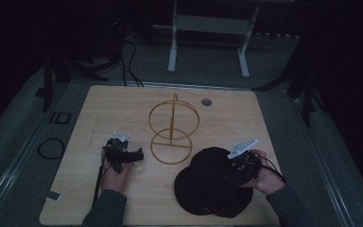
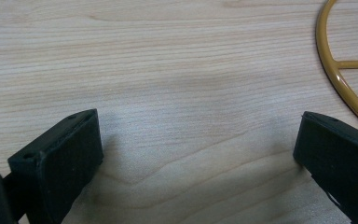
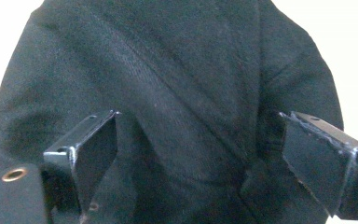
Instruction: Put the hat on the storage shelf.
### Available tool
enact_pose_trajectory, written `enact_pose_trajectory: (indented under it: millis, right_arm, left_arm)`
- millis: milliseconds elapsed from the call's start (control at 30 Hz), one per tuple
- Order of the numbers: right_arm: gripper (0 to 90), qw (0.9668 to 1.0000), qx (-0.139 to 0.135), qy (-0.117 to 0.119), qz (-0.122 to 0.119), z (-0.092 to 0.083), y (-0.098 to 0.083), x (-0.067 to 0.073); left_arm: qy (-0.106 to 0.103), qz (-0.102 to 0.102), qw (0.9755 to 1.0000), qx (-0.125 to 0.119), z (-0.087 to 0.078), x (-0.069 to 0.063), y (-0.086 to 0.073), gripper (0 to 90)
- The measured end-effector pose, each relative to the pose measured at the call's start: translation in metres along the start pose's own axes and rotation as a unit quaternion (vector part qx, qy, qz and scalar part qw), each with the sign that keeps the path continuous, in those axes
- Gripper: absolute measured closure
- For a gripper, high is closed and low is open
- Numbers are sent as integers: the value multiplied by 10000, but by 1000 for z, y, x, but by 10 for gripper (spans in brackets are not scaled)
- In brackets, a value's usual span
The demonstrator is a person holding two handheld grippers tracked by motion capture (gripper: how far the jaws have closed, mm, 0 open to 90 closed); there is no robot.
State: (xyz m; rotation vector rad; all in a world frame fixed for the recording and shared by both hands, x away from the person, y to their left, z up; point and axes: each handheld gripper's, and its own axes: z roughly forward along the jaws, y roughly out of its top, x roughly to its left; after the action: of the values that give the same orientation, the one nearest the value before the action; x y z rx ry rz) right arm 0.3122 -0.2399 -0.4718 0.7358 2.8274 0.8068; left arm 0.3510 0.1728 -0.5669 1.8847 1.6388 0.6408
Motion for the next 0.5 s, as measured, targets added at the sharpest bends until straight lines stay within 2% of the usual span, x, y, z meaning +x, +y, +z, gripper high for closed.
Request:
enact_pose_trajectory:
  millis: [267, 300, 333, 500]
  right_arm:
    - [103, 9998, 96, 186, -3, 11, 6, -1]
    - [102, 9993, 198, 316, -34, 15, 7, 0]
    - [102, 9992, 238, 315, -18, 17, 8, 1]
    - [102, 9985, 366, 365, -204, 23, 8, 5]
  left_arm:
    - [-3, -2, 10000, -1, 0, 0, 0, 7]
    - [-1, -2, 10000, -3, 0, 0, 0, 7]
    - [0, -3, 10000, -3, 0, 0, 0, 7]
    - [-1, -3, 10000, -2, 0, 0, 0, 7]
